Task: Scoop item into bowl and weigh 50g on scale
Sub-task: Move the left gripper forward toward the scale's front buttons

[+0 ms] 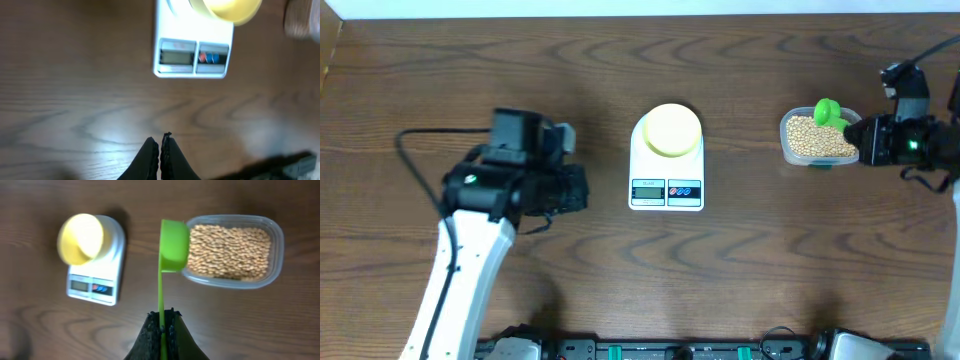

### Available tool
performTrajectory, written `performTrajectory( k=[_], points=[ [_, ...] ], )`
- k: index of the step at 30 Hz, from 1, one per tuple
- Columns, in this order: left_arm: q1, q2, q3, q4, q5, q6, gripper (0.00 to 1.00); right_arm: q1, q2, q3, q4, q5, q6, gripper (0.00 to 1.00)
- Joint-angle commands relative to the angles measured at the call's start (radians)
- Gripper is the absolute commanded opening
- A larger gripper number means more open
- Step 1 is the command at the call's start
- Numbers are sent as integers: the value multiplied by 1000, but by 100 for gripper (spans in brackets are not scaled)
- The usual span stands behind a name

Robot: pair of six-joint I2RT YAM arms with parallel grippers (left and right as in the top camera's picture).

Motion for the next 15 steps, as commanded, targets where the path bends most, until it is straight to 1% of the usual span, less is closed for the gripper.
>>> performTrajectory(
  k=[1, 8, 15],
  points=[
    [-64, 53, 14, 18, 13, 28, 7, 26, -48, -1, -29, -57, 23, 1],
    [-147, 205, 14, 81, 13, 28, 7, 85, -79, -1, -87, -70, 23, 1],
    [-209, 327, 14, 138, 13, 41, 7, 157, -80, -1, -93, -177, 3, 1]
  ],
)
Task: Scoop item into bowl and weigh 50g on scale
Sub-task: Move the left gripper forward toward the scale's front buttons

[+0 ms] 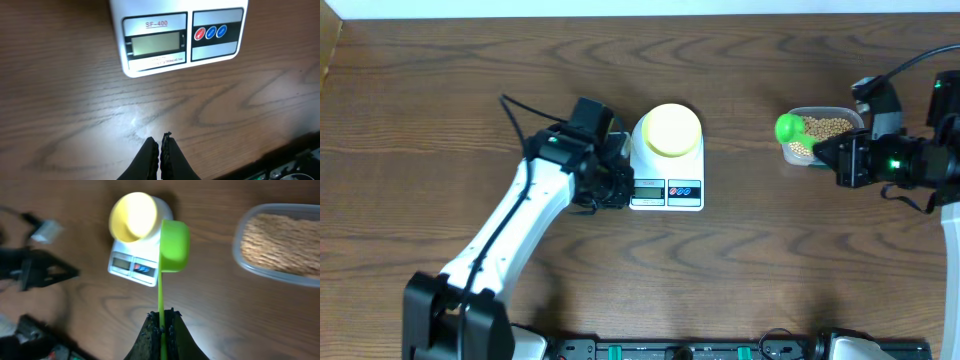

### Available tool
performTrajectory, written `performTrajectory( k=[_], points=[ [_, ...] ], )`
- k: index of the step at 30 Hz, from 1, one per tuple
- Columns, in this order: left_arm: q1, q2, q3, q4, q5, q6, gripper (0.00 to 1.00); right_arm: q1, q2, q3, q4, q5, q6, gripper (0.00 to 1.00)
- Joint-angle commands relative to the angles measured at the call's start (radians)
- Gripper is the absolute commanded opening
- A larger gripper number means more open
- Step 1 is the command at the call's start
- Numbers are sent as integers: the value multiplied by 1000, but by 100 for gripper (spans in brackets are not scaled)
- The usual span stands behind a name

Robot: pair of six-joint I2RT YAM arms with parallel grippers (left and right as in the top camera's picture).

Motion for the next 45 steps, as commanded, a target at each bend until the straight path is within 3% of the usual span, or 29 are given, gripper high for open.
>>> performTrajectory(
  k=[1, 12, 19, 23, 29, 45],
  points=[
    [-32, 34, 14, 25, 10, 39, 7, 37, -5, -1, 0, -104, -25, 1],
    [-48, 48, 14, 97, 7, 58, 7, 66, -5, -1, 20, -69, 6, 1],
    [-48, 48, 14, 70, -275, 57, 7, 66, -5, -1, 84, 22, 49, 1],
    [-48, 48, 14, 8, -343, 57, 8, 66, -5, -1, 103, 24, 38, 1],
    [-48, 48, 14, -49, -347, 57, 7, 66, -5, -1, 38, 28, -57, 1],
    [-48, 48, 14, -84, -346, 63, 7, 66, -5, -1, -42, 95, -9, 1]
  ],
)
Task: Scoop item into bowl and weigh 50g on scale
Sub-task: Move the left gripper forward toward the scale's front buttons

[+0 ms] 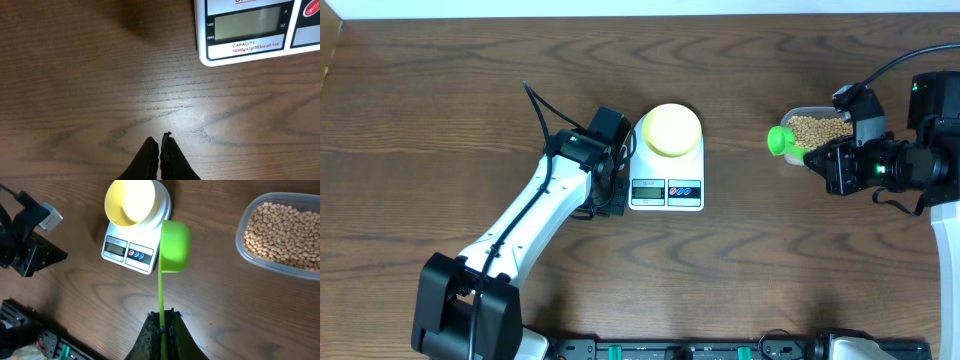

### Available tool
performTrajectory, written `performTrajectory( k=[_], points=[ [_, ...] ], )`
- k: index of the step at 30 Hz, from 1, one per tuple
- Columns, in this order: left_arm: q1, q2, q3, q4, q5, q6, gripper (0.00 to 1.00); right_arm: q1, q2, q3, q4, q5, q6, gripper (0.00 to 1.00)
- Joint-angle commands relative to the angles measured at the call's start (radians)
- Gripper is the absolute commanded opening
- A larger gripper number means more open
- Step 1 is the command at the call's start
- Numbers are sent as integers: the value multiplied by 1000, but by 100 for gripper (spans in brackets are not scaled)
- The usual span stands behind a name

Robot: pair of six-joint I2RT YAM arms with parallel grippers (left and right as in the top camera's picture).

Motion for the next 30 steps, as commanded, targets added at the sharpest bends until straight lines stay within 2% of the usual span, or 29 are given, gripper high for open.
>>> performTrajectory(
  k=[1, 6, 11, 16, 22, 30],
  points=[
    [4, 1, 14, -2, -19, 32, 7, 5, -5, -1, -2, 5, 26, 1],
    [4, 1, 14, 5, 2, 99, 7, 5, -5, -1, 23, 57, 89, 1],
    [4, 1, 14, 36, 124, 149, 7, 5, -5, -1, 60, 60, 91, 1],
    [4, 1, 14, 39, 262, 143, 7, 5, -5, -1, 61, 60, 91, 1],
    [3, 1, 14, 78, 357, 82, 8, 5, -5, -1, 87, 60, 91, 1],
    [-47, 1, 14, 188, 363, 71, 7, 5, -3, -1, 208, 56, 147, 1]
  ],
)
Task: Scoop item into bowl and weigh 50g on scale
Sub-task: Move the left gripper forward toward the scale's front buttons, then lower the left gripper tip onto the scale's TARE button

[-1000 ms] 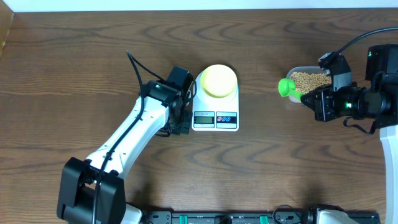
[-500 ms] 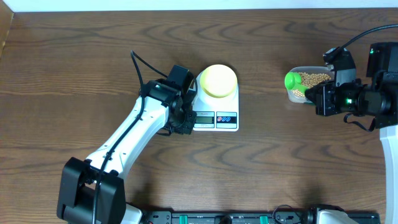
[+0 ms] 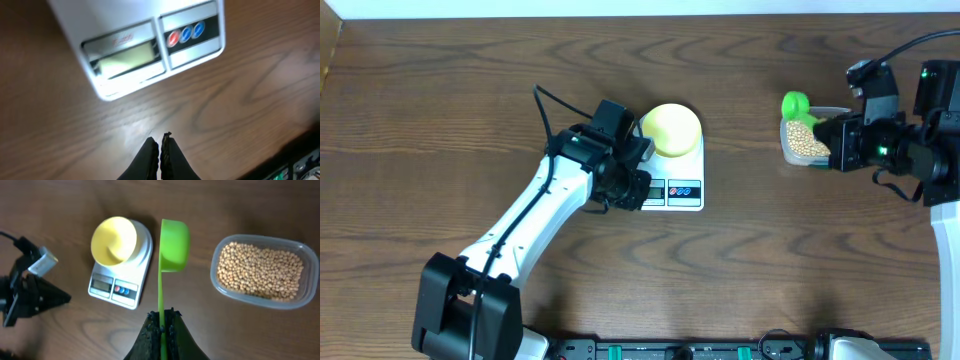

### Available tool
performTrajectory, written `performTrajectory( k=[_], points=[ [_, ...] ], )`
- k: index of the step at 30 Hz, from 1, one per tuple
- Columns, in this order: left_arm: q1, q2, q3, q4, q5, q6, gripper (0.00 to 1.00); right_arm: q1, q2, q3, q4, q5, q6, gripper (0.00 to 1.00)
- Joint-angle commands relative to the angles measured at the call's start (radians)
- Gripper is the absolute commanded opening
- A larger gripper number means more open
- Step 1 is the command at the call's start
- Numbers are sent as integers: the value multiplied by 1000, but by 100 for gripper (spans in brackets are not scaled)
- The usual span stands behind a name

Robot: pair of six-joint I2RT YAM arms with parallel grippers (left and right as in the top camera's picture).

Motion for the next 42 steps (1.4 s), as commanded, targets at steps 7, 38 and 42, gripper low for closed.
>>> performTrajectory(
  k=[7, 38, 42],
  points=[
    [-105, 5, 15, 61, -71, -133, 7, 5, -1, -1, 7, -1, 106, 1],
    [-176, -244, -115, 129, -288, -153, 7, 9, -1, -1, 10, 57, 108, 1],
    [-169, -290, -259, 257, -288, -220, 7, 9, -1, -1, 14, 57, 99, 1]
  ],
)
